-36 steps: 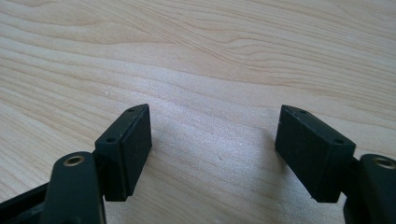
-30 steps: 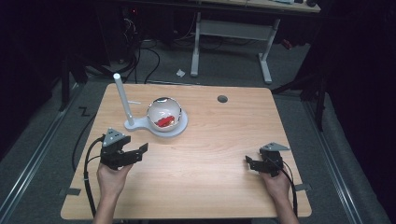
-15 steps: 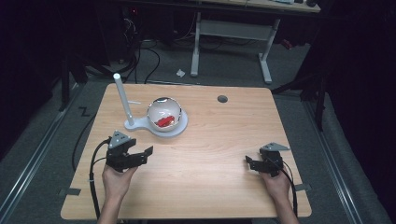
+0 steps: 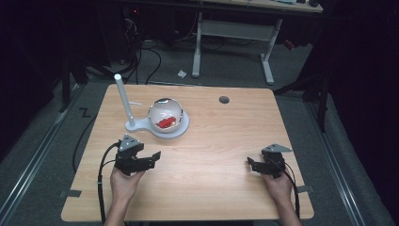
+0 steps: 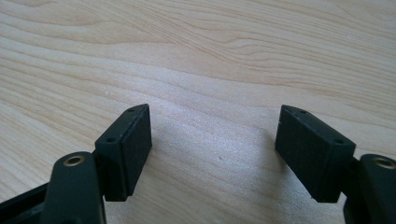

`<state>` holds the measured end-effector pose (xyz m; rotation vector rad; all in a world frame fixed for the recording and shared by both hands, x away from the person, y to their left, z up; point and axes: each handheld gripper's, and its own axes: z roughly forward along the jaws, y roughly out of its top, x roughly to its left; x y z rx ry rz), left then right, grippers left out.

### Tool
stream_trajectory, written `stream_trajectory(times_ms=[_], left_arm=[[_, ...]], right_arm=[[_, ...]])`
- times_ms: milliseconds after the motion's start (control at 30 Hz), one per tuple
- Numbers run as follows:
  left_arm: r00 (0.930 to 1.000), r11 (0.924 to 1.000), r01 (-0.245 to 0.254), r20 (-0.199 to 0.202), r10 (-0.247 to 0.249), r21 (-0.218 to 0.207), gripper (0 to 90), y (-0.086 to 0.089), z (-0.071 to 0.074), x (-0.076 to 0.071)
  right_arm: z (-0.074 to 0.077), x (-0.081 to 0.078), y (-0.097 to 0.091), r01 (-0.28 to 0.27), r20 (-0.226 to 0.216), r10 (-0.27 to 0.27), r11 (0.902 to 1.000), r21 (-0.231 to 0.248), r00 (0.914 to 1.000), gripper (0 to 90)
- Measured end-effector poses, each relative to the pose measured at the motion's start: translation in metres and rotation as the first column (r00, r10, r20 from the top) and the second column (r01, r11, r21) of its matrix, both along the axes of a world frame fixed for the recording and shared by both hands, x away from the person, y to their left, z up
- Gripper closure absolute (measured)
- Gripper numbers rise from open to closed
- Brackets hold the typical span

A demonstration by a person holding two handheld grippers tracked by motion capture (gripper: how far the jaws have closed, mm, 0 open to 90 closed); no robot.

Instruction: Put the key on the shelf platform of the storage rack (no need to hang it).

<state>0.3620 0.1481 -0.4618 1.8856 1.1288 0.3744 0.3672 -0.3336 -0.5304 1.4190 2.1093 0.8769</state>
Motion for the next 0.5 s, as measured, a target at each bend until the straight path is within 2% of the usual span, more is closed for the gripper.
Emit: stream_trajectory(times_ms=[500], left_arm=[[0.9986, 0.9994, 0.026, -0.046, -0.025, 0.025, 25.0, -0.015, -0.017, 0.004]], right_arm=[[0.0, 0.0, 0.0, -0.001, 0.002, 0.001, 1.0, -0.001, 1.0, 27.1]])
